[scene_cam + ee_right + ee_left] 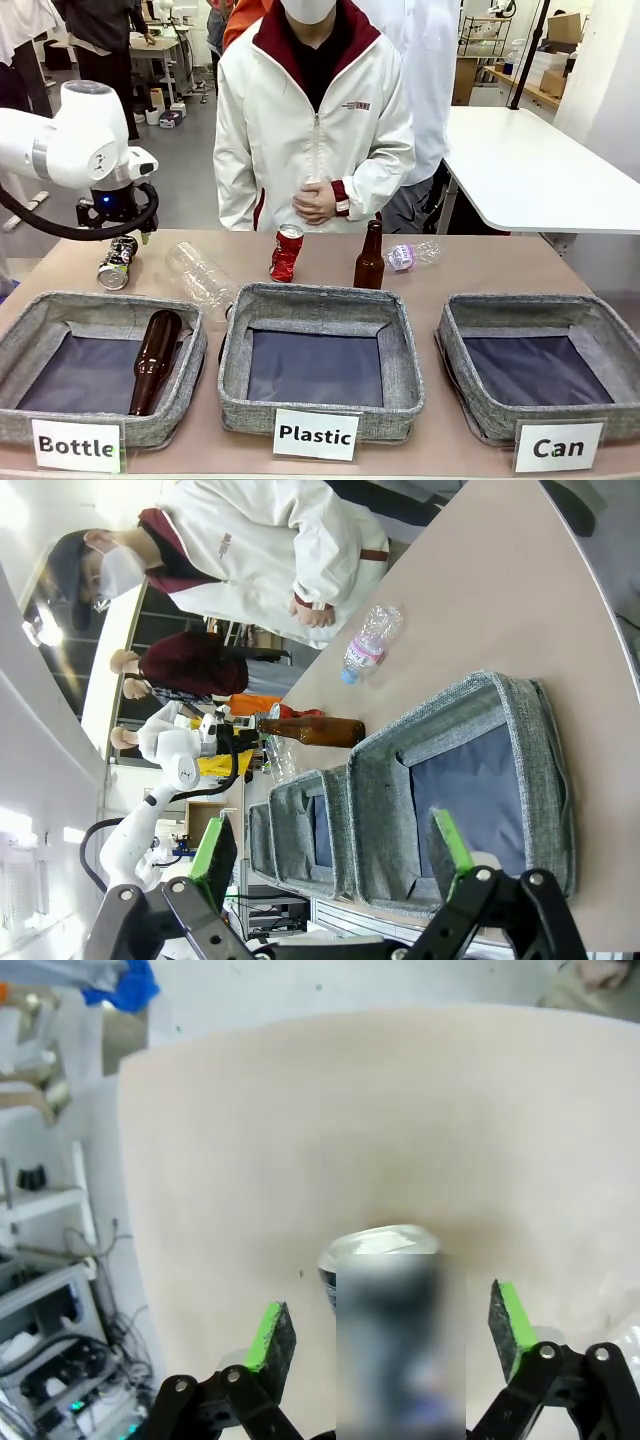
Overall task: Sort the can waste into the basket.
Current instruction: Pick up the can waste from the table and place it in the right Fabric basket.
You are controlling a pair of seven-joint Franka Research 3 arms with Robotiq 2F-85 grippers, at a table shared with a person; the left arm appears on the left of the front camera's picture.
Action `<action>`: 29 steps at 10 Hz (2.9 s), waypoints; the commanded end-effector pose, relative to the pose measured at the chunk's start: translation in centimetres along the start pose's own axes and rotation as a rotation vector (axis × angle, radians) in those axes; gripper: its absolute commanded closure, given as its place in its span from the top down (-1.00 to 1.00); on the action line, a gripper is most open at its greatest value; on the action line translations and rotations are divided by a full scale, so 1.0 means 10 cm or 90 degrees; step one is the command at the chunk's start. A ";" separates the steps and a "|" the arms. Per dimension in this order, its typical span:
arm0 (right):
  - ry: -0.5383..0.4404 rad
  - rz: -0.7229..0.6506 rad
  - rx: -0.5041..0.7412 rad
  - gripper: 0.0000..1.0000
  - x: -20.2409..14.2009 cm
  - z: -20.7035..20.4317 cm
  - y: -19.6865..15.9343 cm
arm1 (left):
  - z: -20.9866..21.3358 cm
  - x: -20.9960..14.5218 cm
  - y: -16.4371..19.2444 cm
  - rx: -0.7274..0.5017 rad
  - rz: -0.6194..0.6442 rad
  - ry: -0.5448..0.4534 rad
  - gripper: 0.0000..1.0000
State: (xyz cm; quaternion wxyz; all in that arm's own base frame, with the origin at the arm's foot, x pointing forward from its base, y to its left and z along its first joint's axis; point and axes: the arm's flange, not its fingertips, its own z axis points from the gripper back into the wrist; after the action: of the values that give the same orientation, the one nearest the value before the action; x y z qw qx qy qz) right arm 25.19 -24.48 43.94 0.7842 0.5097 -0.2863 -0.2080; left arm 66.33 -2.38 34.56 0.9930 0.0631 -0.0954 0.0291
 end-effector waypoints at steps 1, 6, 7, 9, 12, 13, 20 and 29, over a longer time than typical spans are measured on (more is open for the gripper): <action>-0.009 0.016 0.016 1.00 0.02 0.00 0.00 | -0.20 -0.10 0.13 -0.038 0.045 -0.008 1.00; -0.009 0.016 0.016 1.00 0.02 0.00 0.00 | -0.47 -0.12 0.16 -0.088 0.048 -0.025 0.08; -0.009 0.016 0.016 1.00 0.02 0.00 0.00 | -0.47 -0.11 0.14 -0.089 0.049 -0.015 -0.17; -0.009 0.016 0.016 1.00 0.02 0.00 0.00 | -0.47 -0.09 0.10 -0.090 0.042 -0.012 -1.00; -0.009 0.016 0.016 1.00 0.02 0.00 0.00 | -0.40 -0.12 0.09 -0.092 0.039 -0.022 -0.90; -0.009 0.016 0.016 1.00 0.02 0.00 0.00 | -0.34 -0.17 0.10 -0.093 0.038 -0.033 -1.00; -0.009 0.016 0.016 1.00 0.02 0.00 0.00 | 1.88 -1.13 0.12 -0.255 -0.334 -0.196 -1.00; -0.009 0.016 0.016 1.00 0.02 0.00 0.00 | 1.80 -2.84 -0.69 -0.186 -0.621 -0.288 -0.80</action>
State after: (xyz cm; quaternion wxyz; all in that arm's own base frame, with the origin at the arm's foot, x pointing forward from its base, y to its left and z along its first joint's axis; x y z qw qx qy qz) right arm 25.17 -24.52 43.96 0.7844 0.5092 -0.2864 -0.2083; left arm 35.91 -14.75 46.12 0.8371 -0.0154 -0.2914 -0.4628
